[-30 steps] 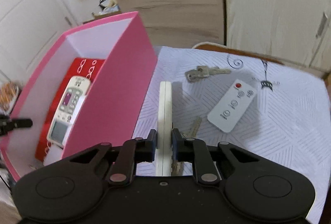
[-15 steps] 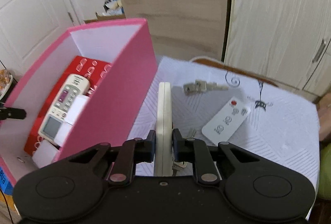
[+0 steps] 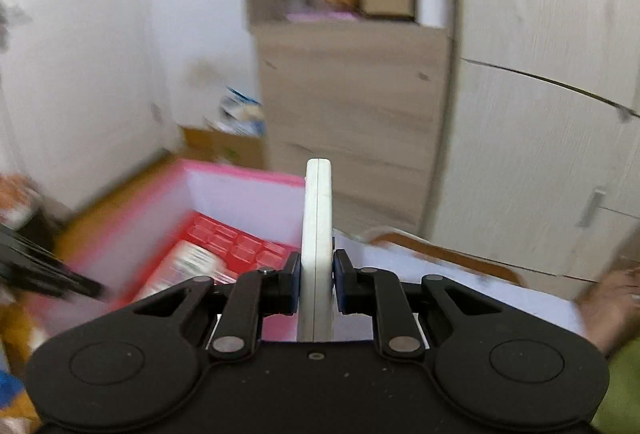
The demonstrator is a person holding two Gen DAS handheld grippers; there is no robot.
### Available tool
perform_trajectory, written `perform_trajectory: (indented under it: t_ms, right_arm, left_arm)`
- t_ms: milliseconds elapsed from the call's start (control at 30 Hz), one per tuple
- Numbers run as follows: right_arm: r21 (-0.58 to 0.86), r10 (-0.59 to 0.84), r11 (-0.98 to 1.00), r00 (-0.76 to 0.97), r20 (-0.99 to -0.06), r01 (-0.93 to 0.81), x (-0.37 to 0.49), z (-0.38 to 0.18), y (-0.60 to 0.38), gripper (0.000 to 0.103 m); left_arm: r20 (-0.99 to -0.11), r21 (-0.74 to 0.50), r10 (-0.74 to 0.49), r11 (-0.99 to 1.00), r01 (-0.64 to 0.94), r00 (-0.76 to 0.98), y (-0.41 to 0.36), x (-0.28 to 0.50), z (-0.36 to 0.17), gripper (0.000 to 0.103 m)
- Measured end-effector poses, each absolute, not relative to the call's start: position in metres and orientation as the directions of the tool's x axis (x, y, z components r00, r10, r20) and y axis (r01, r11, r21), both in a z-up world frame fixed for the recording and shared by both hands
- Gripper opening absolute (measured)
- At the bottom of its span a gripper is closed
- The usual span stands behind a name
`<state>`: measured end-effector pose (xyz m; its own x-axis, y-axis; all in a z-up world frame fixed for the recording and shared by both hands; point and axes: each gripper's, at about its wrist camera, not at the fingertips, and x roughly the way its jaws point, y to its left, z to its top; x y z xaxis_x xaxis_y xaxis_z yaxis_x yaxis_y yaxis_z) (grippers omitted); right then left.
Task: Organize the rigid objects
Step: 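Carry the white bar remote into the pink box and open the right gripper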
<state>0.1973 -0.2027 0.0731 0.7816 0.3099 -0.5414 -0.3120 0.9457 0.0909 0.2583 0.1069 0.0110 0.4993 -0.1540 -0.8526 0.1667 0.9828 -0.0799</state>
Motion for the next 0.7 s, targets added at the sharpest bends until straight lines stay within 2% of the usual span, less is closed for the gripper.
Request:
perform_trajectory:
  t_ms: [100, 167, 267, 333, 467, 533, 633, 700]
  right_arm:
    - [0.127, 0.402, 0.909, 0.758, -0.514, -0.396, 0.195, 0.081, -0.184, 0.020]
    - [0.138, 0.434, 0.892, 0.729, -0.530, -0.431, 0.200, 0.078, -0.169, 0.020]
    - [0.237, 0.541, 0.832, 0.639, -0.546, -0.502, 0.222, 0.071, -0.147, 0.020]
    - [0.256, 0.554, 0.820, 0.598, -0.579, -0.512, 0.239, 0.068, -0.129, 0.020]
    - [0.068, 0.459, 0.825, 0.596, -0.659, -0.561, 0.270, 0.057, -0.090, 0.020]
    - [-0.009, 0.425, 0.815, 0.609, -0.670, -0.579, 0.281, 0.049, -0.077, 0.020]
    - [0.029, 0.472, 0.791, 0.580, -0.664, -0.611, 0.296, 0.043, -0.071, 0.020]
    - [-0.054, 0.437, 0.780, 0.604, -0.667, -0.623, 0.296, 0.043, -0.063, 0.020]
  left_arm:
    - [-0.854, -0.071, -0.145, 0.984, 0.165, 0.500, 0.105, 0.258, 0.011, 0.012]
    - [-0.853, -0.065, -0.142, 0.984, 0.167, 0.503, 0.104, 0.257, 0.011, 0.012]
    - [-0.853, -0.078, -0.150, 0.984, 0.163, 0.500, 0.106, 0.258, 0.011, 0.012]
    - [-0.852, -0.097, -0.162, 0.983, 0.155, 0.497, 0.109, 0.260, 0.011, 0.012]
    - [-0.847, -0.107, -0.178, 0.980, 0.167, 0.501, 0.112, 0.256, 0.010, 0.012]
    - [-0.847, -0.114, -0.183, 0.980, 0.166, 0.499, 0.113, 0.256, 0.011, 0.012]
    - [-0.847, -0.108, -0.181, 0.979, 0.171, 0.500, 0.112, 0.256, 0.011, 0.012]
    - [-0.846, -0.107, -0.182, 0.979, 0.175, 0.501, 0.111, 0.257, 0.010, 0.012]
